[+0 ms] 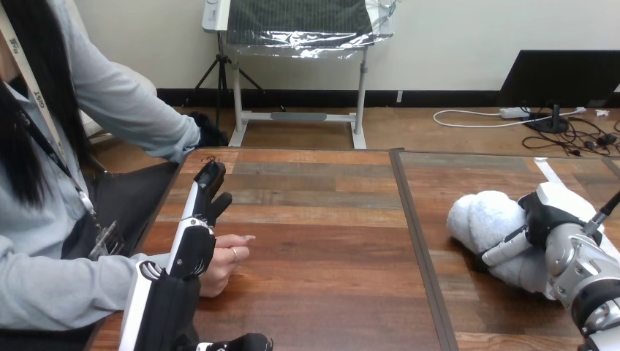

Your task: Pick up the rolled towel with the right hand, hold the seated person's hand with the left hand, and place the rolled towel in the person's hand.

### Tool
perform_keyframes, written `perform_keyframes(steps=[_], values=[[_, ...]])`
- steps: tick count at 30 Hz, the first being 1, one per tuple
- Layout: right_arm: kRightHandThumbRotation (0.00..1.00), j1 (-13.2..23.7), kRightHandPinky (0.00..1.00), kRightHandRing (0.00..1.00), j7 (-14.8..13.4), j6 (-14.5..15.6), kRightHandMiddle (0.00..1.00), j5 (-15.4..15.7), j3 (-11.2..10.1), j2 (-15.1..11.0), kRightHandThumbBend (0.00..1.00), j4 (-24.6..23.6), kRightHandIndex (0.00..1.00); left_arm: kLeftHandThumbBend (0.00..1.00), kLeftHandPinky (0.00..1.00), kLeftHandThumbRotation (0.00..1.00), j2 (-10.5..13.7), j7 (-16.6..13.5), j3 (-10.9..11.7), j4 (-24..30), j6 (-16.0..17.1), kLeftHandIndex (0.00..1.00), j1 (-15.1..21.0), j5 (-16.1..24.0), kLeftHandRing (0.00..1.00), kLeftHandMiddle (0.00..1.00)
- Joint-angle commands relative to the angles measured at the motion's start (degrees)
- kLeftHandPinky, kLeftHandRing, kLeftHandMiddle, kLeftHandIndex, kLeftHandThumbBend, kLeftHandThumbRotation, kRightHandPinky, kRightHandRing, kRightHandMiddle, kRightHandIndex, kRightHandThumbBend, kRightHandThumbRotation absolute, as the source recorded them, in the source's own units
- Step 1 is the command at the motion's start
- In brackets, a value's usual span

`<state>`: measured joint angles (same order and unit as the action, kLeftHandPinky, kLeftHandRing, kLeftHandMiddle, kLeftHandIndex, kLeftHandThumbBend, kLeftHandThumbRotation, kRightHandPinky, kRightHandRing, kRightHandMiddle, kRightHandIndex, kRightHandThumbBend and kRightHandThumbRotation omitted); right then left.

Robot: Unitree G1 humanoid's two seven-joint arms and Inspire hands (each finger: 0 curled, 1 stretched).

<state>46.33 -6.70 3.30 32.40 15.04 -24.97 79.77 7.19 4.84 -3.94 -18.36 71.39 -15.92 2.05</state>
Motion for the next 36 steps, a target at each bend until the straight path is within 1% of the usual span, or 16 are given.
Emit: perform_keyframes(steps=[1, 4, 6, 8, 10, 13, 16, 17, 22, 23, 26, 28, 30, 32, 36], values=[[0.00, -1.40, 0.45, 0.59, -1.02, -0.52, 0.63, -0.96, -0.90, 1.09, 0.88, -0.26, 0.57, 1.00, 0.95, 0.75, 0.92, 0.71, -0.77, 2.65, 0.62, 0.99, 1.59, -1.10, 1.00, 1.00], [0.00, -1.65, 0.46, 0.58, -1.77, -1.39, 0.62, -1.69, -1.58, 1.05, 0.85, -0.34, 0.55, 1.00, 0.95, 0.75, 0.99, 1.03, -1.07, 2.72, 0.53, 0.99, 1.54, -1.80, 1.00, 1.00], [0.00, -1.98, 0.47, 0.59, -2.71, -2.80, 0.62, -2.11, -1.91, 0.90, 0.84, -0.45, 0.54, 1.00, 0.95, 0.74, 0.87, 1.06, -0.90, 2.78, 0.58, 0.98, 1.50, -1.73, 1.00, 1.00], [0.00, -2.07, 0.48, 0.60, -2.87, -3.53, 0.63, -2.46, -2.19, 0.83, 0.83, -0.51, 0.53, 1.00, 0.94, 0.74, 0.75, 1.06, -0.70, 2.74, 0.67, 0.98, 1.52, -1.63, 1.00, 1.00], [0.00, -2.06, 0.53, 0.64, -2.70, -3.89, 0.67, -2.78, -2.51, 0.80, 0.83, -0.52, 0.52, 1.00, 0.94, 0.74, 0.67, 1.06, -0.62, 2.66, 0.76, 0.98, 1.57, -1.65, 0.99, 0.99], [0.00, -2.05, 0.57, 0.67, -2.92, -4.75, 0.68, -3.47, -3.15, 0.81, 0.82, -0.63, 0.52, 1.00, 0.93, 0.74, 0.74, 1.17, -0.53, 2.49, 0.84, 0.98, 1.65, -1.68, 0.99, 0.99], [0.00, -1.92, 0.59, 0.68, -3.13, -5.32, 0.68, -4.95, -4.55, 1.03, 0.83, -0.76, 0.52, 1.00, 0.92, 0.74, 0.79, 1.28, -0.33, 2.23, 0.98, 0.97, 1.86, -1.57, 0.99, 0.99], [0.00, -1.93, 0.60, 0.68, -3.39, -5.79, 0.68, -5.76, -5.32, 1.15, 0.83, -0.84, 0.52, 1.00, 0.92, 0.74, 0.81, 1.32, -0.19, 2.22, 1.00, 0.97, 1.94, -1.32, 0.99, 0.99], [0.00, -1.94, 0.53, 0.61, -3.87, -7.30, 0.64, -8.24, -7.64, 1.54, 0.84, -1.09, 0.51, 1.00, 0.91, 0.75, 1.02, 1.56, -0.20, 2.34, 0.73, 0.98, 1.98, -1.44, 0.98, 0.99], [0.00, -1.90, 0.52, 0.60, -3.78, -7.68, 0.64, -9.33, -8.68, 1.70, 0.84, -1.17, 0.51, 1.00, 0.91, 0.75, 1.07, 1.61, -0.20, 2.54, 0.45, 0.98, 1.90, -1.41, 0.98, 0.99], [0.00, -1.76, 0.49, 0.57, -3.68, -8.29, 0.60, -11.30, -10.49, 2.07, 0.84, -1.31, 0.51, 1.00, 0.91, 0.75, 1.22, 1.70, -0.05, 2.98, -0.19, 0.98, 1.69, -1.25, 0.98, 0.99], [0.00, -1.68, 0.49, 0.55, -3.75, -8.52, 0.59, -12.06, -11.08, 2.24, 0.84, -1.37, 0.50, 1.00, 0.91, 0.75, 1.30, 1.74, 0.09, 3.16, -0.51, 0.98, 1.55, -1.13, 0.99, 0.99], [0.00, -1.64, 0.48, 0.54, -3.69, -9.29, 0.57, -13.37, -12.24, 2.48, 0.85, -1.50, 0.50, 1.00, 0.91, 0.76, 1.25, 1.67, 0.40, 3.94, -1.47, 0.97, 1.13, -0.75, 0.99, 0.99], [0.00, -1.63, 0.48, 0.53, -3.67, -9.61, 0.56, -13.93, -12.67, 2.59, 0.85, -1.55, 0.50, 1.00, 0.91, 0.76, 1.27, 1.69, 0.55, 4.34, -1.94, 0.97, 0.93, -0.67, 0.99, 0.99], [0.00, -1.47, 0.48, 0.52, -2.44, -11.23, 0.54, -17.10, -15.46, 3.09, 0.85, -1.86, 0.50, 1.00, 0.91, 0.76, 1.19, 1.61, 1.13, 5.47, -2.93, 0.97, 0.62, 0.15, 0.98, 0.99]])
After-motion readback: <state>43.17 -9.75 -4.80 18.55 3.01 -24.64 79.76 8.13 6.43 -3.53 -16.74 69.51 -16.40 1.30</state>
